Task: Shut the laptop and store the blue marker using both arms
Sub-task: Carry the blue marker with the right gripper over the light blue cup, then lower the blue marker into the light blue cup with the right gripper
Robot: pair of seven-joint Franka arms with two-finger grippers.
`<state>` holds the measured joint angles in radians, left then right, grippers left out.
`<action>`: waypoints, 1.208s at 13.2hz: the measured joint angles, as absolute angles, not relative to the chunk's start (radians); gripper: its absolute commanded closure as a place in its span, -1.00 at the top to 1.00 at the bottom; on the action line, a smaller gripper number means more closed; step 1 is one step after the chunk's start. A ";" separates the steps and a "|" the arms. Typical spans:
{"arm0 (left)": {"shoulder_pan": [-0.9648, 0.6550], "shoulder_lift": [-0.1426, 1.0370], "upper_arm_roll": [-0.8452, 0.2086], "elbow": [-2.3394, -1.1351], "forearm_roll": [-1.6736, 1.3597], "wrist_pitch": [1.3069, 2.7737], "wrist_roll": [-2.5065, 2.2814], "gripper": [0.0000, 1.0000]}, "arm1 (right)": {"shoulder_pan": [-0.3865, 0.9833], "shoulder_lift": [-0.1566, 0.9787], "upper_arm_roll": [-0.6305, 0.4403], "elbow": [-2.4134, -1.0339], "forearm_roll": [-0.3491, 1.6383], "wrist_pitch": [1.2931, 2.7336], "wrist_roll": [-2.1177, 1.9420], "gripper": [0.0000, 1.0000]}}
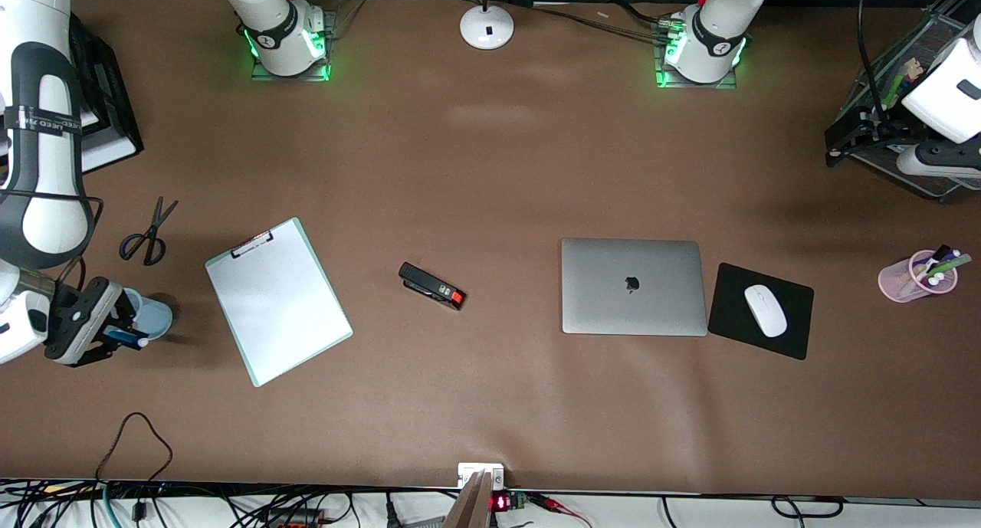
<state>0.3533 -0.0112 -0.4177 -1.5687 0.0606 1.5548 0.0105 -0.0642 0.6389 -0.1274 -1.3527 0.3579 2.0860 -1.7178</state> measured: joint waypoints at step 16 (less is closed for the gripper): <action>0.033 -0.037 -0.085 -1.554 0.061 1.484 0.104 1.00 | -0.208 0.557 -0.127 -1.427 0.428 1.739 -2.457 -1.00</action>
